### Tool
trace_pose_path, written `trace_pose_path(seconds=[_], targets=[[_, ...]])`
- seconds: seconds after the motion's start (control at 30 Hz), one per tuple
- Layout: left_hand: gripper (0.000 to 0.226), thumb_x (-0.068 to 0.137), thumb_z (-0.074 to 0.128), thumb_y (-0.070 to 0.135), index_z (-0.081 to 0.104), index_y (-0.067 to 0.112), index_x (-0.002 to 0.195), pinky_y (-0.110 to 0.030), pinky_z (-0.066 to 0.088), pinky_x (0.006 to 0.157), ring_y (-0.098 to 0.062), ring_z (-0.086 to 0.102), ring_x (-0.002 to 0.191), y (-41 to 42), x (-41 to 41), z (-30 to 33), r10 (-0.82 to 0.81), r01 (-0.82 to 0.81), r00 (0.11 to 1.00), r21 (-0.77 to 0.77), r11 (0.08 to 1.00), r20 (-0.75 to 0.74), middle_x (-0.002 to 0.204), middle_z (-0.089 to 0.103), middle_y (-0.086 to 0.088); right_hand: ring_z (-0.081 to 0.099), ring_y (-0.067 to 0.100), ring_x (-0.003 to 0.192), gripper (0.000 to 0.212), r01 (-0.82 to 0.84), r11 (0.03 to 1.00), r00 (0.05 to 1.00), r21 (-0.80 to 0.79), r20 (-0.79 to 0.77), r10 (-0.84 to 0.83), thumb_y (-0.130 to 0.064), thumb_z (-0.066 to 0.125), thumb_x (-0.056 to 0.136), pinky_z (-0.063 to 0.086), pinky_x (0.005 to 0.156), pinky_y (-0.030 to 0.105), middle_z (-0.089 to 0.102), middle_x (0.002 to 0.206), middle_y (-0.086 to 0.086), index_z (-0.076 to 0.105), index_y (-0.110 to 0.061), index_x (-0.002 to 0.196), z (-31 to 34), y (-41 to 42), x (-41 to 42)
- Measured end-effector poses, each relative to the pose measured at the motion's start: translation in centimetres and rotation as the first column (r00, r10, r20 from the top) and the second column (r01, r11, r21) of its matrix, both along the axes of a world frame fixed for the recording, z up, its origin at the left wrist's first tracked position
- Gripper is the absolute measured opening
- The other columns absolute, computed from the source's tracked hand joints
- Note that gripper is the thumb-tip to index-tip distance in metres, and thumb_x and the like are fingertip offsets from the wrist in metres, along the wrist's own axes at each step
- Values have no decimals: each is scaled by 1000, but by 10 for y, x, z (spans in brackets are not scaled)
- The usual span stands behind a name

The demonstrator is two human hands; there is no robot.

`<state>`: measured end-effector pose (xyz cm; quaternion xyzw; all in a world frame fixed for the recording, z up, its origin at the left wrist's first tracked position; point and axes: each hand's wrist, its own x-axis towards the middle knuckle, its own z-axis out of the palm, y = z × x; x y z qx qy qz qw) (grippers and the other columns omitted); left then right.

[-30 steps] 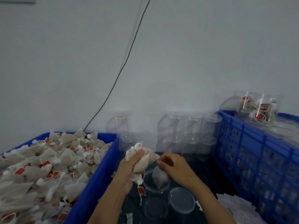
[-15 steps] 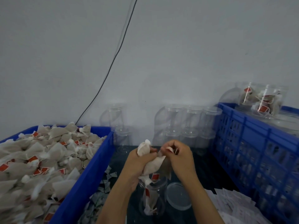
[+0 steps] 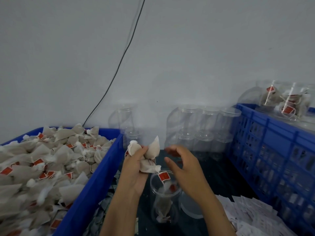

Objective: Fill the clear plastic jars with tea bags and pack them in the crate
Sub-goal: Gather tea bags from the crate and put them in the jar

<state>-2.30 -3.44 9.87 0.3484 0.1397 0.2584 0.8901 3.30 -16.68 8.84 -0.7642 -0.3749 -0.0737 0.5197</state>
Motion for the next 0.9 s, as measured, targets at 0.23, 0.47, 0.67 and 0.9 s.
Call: trace_pose_path(seconds=[0.23, 0.47, 0.67, 0.9], targets=[[17, 90, 49, -1, 58, -7, 104, -28, 56, 54, -20, 63, 68, -4, -5, 0, -276, 276, 961, 14, 961, -12, 90, 67, -24, 61, 8, 108, 39, -229, 962, 962, 151, -117, 248, -22, 70, 86, 52, 93, 28, 61, 117, -9, 56, -31, 121, 2, 3, -6], [22, 85, 58, -3, 62, -6, 106, -32, 60, 71, -21, 68, 80, 0, -9, -2, -308, 328, 944, 294, 898, -115, 92, 69, -18, 67, 17, 90, 17, -185, 956, 967, 229, -133, 219, -7, 70, 84, 58, 78, 32, 70, 95, -1, 67, -14, 100, 2, 2, -5], [39, 68, 64, 2, 54, -3, 106, -43, 60, 78, -37, 70, 94, 3, -11, 5, -270, 271, 962, 109, 956, -25, 110, 69, -24, 64, 3, 69, 9, 123, 886, 969, 447, -245, -10, -8, 69, 84, 51, 61, 15, 70, 78, -8, 67, -17, 84, 3, -3, 3], [25, 91, 49, -7, 48, 6, 112, -26, 58, 52, -37, 69, 98, 15, -12, 0, -180, 180, 984, 30, 983, -6, 115, 66, -23, 64, 28, 98, 14, 139, 872, 841, 470, -521, 147, -8, 69, 84, 53, 84, 44, 67, 102, 9, 59, -16, 90, 1, -7, 9]])
